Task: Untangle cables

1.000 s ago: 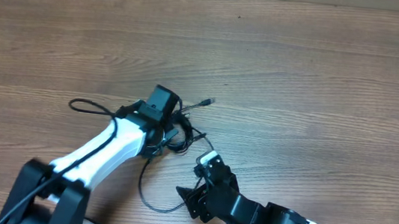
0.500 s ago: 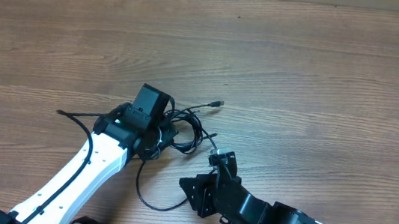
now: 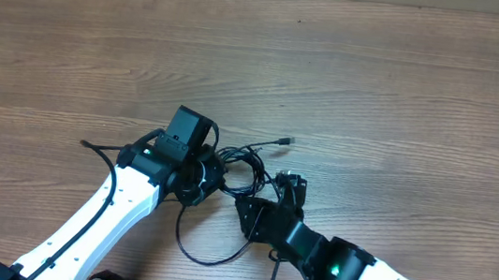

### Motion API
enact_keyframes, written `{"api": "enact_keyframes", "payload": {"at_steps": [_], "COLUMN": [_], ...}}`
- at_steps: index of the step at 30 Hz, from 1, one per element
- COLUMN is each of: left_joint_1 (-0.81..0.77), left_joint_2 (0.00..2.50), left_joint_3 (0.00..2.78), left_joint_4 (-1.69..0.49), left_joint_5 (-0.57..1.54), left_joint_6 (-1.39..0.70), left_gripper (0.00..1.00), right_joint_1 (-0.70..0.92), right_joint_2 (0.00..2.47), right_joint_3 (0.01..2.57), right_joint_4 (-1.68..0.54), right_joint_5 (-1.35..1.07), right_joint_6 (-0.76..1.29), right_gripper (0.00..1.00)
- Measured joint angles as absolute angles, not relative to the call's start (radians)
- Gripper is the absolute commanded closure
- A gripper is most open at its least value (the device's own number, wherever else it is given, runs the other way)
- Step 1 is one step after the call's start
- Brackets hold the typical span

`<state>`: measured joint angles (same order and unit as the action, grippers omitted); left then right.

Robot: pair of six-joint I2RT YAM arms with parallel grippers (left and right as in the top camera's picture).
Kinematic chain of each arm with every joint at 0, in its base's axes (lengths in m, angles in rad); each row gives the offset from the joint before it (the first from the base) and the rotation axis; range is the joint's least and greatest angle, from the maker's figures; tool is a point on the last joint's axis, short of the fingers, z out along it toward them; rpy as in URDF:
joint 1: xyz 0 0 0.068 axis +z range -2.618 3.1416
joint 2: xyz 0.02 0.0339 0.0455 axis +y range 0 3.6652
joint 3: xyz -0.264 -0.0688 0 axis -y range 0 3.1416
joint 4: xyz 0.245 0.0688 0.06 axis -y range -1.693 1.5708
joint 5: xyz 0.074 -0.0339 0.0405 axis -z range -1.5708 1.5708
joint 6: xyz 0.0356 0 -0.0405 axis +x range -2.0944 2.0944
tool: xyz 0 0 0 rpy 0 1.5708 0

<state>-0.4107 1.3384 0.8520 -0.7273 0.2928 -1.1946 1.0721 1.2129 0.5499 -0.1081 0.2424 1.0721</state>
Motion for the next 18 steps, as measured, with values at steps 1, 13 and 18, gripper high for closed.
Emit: {"api": "enact_keyframes", "payload": {"at_steps": [1,13,18], "left_joint_1": [-0.411,-0.407,-0.394], "left_joint_2": [1.338,1.339,1.339], "left_joint_3": [0.852,0.852,0.854], "left_joint_4": [-0.732,-0.740,-0.737], "left_joint_5": [0.300,0.364,0.397], "left_joint_6": [-1.194,-1.195,-1.196], "left_gripper": [0.96,0.96,0.96], "right_joint_1": [1.066,1.042,1.034], "right_joint_2": [1.228,1.240,1.240], "right_joint_3": [0.550,0.550,0.550], "right_joint_4": [-0.104,-0.087,-0.073], "right_joint_5": [0.243,0.233,0.244], "right_joint_6": [1.075,1.096,1.095], "right_gripper": [0.75,0.96,0.96]}}
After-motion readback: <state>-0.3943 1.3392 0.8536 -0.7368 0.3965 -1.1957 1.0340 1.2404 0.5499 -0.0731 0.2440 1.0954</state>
